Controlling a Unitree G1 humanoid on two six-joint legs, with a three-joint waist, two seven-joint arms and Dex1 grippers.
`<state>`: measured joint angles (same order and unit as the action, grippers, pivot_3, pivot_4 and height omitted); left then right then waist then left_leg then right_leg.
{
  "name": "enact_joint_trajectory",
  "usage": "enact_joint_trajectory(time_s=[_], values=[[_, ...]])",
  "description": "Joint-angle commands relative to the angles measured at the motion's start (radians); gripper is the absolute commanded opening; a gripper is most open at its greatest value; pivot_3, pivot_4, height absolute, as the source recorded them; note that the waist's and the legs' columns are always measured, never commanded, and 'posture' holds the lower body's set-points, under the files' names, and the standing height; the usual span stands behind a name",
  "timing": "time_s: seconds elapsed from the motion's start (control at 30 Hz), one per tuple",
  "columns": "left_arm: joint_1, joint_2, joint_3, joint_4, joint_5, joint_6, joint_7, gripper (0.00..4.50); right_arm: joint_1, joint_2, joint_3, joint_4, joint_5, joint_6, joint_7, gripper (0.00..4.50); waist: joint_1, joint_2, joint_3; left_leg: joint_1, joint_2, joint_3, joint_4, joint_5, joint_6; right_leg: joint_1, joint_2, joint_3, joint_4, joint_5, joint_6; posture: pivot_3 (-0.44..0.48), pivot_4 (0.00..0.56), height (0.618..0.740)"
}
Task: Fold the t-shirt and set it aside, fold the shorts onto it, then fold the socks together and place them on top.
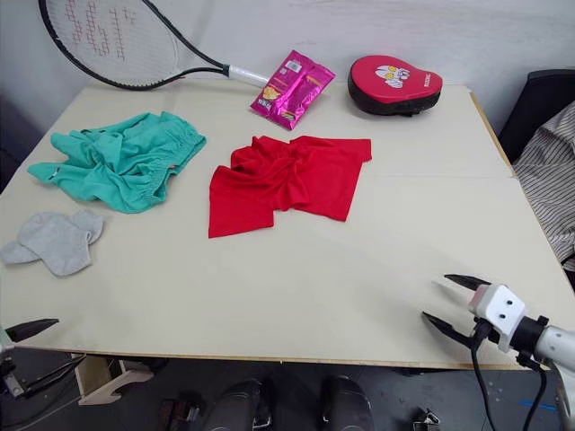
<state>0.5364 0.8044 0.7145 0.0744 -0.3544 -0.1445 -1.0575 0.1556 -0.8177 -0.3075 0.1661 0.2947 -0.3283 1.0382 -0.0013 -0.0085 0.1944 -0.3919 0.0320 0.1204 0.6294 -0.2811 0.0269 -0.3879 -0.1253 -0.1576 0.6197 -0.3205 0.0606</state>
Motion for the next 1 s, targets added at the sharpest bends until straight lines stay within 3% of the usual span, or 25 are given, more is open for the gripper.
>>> enact_joint_trajectory(time_s=[0.03,0.13,0.27,0.4,0.5,0.57,0.67,0.83,0.93,1.0], values=[[-0.024,0.005,-0.006,-0.036,-0.016,0.0,0.007,4.47,-0.037,0.015,0.014,-0.023,0.012,0.019,-0.014,4.5,0.0,0.0,0.0,0.0,0.0,0.0,0.0,0.0,0.0,0.0,0.0,0.0,0.0,0.0,0.0,0.0,0.15,0.74],[-0.075,0.019,-0.039,-0.111,-0.086,0.135,0.01,4.47,-0.1,0.031,0.041,-0.062,0.024,0.077,-0.035,4.5,0.0,0.001,0.001,0.0,0.0,0.0,0.0,0.0,0.0,0.0,0.0,0.0,0.0,0.0,0.0,0.0,0.15,0.74],[-0.263,0.047,-0.137,-0.244,-0.197,0.375,0.092,4.47,-0.253,0.073,0.118,-0.131,0.014,0.196,-0.088,4.5,0.001,0.002,0.003,-0.001,-0.001,0.0,0.001,0.003,0.002,0.0,-0.001,0.0,0.004,0.0,0.001,0.0,0.15,0.74],[-0.508,0.063,-0.339,-0.249,-0.121,0.476,0.147,4.47,-0.459,0.116,0.26,-0.136,-0.085,0.318,-0.134,4.5,-0.001,0.003,0.004,0.0,-0.002,0.0,0.002,0.006,0.0,-0.001,-0.002,0.0,0.008,0.002,0.001,0.0,0.15,0.74],[-0.719,0.047,-0.551,-0.168,0.018,0.509,0.18,4.47,-0.644,0.175,0.372,-0.003,-0.221,0.341,-0.193,4.5,-0.004,0.003,0.004,-0.002,-0.003,0.003,0.002,0.014,-0.001,-0.004,-0.001,0.001,0.01,0.003,0.001,0.0,0.15,0.74],[-0.788,0.033,-0.615,-0.124,0.052,0.519,0.178,4.47,-0.712,0.202,0.409,0.062,-0.263,0.35,-0.213,4.5,-0.006,0.003,0.004,-0.002,-0.003,0.004,0.002,0.017,-0.003,-0.005,0.0,0.001,0.012,0.003,0.001,0.0,0.15,0.74],[-0.969,-0.049,-0.736,0.075,0.193,0.469,0.269,4.47,-0.893,0.292,0.509,0.307,-0.399,0.331,-0.304,4.5,-0.007,0.003,0.005,-0.005,-0.002,0.006,0.002,0.018,-0.003,-0.007,0.002,0.001,0.016,0.003,0.0,0.0,0.15,0.74],[-1.097,-0.125,-0.775,0.275,0.255,0.431,0.291,4.47,-1.027,0.348,0.566,0.584,-0.496,0.223,-0.375,4.5,-0.024,0.0,0.004,-0.011,-0.001,0.005,0.01,0.021,-0.002,-0.01,0.008,0.002,0.02,0.004,0.001,0.0,0.15,0.74],[-1.152,-0.13,-0.801,0.378,0.285,0.406,0.257,4.5,-1.078,0.367,0.567,0.684,-0.508,0.2,-0.397,3.9,-0.027,0.0,0.004,-0.01,0.0,0.003,0.013,0.021,-0.002,-0.008,0.006,0.002,0.021,0.004,0.001,0.0,0.15,0.74],[-1.186,-0.13,-0.823,0.44,0.303,0.386,0.232,4.31,-1.098,0.373,0.561,0.72,-0.501,0.204,-0.388,3.22,-0.027,0.0,0.004,-0.01,0.0,0.002,0.017,0.021,-0.002,-0.008,0.006,0.002,0.024,0.004,0.001,0.0,0.15,0.74]])
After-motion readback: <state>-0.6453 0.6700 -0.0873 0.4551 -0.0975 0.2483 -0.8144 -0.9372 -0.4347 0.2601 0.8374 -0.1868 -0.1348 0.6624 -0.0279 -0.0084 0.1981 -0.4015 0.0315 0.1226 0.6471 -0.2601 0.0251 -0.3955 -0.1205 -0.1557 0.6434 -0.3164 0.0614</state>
